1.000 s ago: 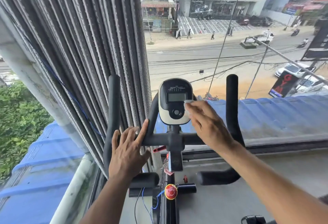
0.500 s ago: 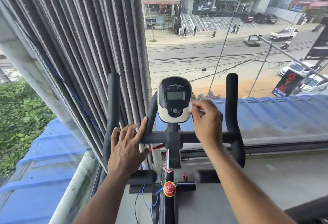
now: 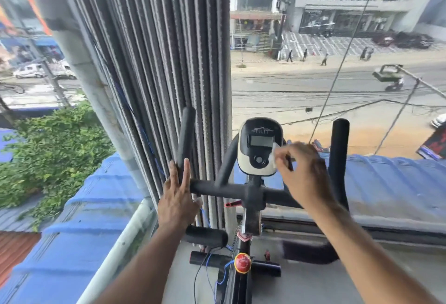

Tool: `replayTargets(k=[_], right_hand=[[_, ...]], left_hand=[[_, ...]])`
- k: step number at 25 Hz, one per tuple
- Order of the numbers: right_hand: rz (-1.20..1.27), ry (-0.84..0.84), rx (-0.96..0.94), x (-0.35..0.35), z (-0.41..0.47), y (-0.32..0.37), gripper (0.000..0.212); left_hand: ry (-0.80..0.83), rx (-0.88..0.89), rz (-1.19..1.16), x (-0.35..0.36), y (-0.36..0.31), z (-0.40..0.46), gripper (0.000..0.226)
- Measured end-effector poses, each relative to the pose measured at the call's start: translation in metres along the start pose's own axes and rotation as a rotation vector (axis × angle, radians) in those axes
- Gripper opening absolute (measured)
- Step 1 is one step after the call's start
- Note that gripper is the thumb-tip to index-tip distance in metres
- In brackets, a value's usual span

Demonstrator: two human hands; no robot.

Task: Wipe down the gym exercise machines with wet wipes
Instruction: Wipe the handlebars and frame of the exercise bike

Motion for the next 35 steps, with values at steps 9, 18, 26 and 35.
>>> replayTargets(k=[9,18,26,35], right_hand=[[-0.577,0.882,-0.591,0.12,0.125,0.046,0.013],[-0.594,0.715,-0.969,0.131,0.05,0.061,0.02],[-0.719,0.483,-0.805,0.111,0.086,0.058,0.029],[-0.598,0.549,-0.859,0.136,-0.012,0.054,0.031]], left_hand=[[-0.065,-0.307,-0.136,0.003,0.024,0.002,0.14],[0.047,-0.134,-0.302,0.008,0.026,0.008,0.129],[0.142,-0.044,-0.375,0.003,0.026,0.01,0.128],[0.104,-0.077,-0.451,0.004,0.027,0.011,0.099]])
Point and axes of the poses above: each hand's wrist, its own z-axis towards the middle knuckle, its own x-axis out of the palm, y = z × x, the point moved 5 cm from there along z, towards the middle knuckle, and after that the axes turned 1 degree about z, right-handed, at the moved point
